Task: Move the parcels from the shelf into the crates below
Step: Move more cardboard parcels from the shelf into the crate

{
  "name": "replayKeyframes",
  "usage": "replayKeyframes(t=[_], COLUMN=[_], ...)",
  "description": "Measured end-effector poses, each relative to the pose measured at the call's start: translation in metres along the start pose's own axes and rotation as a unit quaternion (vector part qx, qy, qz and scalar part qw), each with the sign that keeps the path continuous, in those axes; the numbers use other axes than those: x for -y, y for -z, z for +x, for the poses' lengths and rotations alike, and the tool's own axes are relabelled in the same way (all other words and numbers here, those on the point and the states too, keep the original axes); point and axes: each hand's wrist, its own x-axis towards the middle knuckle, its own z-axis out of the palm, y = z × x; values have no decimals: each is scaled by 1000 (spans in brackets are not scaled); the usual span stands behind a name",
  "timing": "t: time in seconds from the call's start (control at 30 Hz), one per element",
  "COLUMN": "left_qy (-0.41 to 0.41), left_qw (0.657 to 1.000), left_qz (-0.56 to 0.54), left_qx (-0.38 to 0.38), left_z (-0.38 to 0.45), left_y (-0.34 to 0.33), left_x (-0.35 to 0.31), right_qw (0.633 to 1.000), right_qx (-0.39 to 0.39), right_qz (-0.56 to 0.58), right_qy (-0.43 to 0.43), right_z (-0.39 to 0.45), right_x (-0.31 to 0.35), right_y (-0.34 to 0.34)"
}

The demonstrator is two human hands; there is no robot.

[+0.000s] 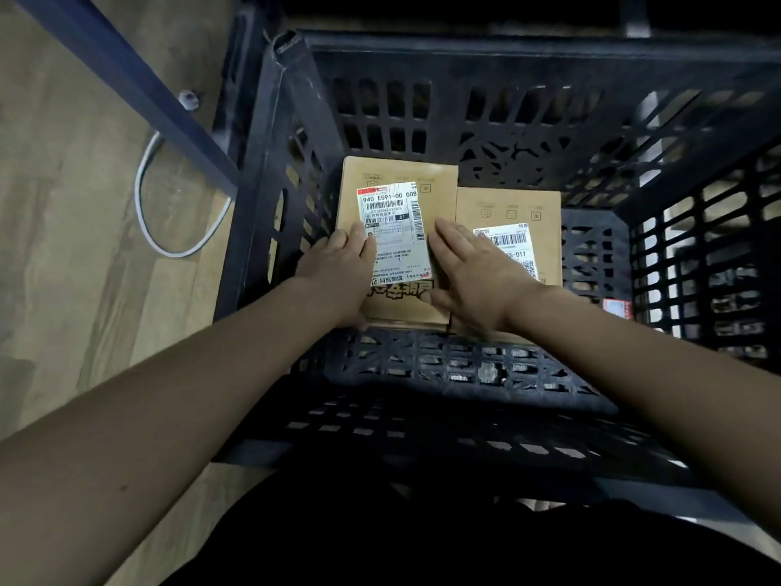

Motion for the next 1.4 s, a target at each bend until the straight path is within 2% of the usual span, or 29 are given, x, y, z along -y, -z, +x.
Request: replayKeyframes(t=[0.13,0.27,0.43,0.63,0.77,0.87,1.07,1.27,1.4], left_qy=[9,3,-3,-39,-30,-38,-27,-10,12], left_qw=[1000,999,998,997,997,995,988,985,982], left_qz=[0,0,-57,-32,-51,-58,-111,-171,-185], left_qx=[-15,-44,-7,50,49,77,102,29,-40], left_z=[-8,-21,-23,-21,-22,-38,-116,-231,-307], left_y=[3,-4,-10,-6,-5,9,79,216,312], left_x=[-1,-14,-18,-1,-2,-4,-3,1,0], right_qw=[999,998,998,998,997,997,998,998,999], right_qx=[-17,-40,-54,-10,22,48,-7,42,35], right_qz=[-34,-48,-12,-62,-67,-66,-64,-12,-1], right_qy=[-14,11,23,18,6,4,0,-34,-39], right_z=[-5,-16,-17,-15,-17,-27,-91,-215,-300], right_x=[11,24,28,22,25,30,39,55,71], right_y=[5,3,-10,-20,-9,23,127,239,327])
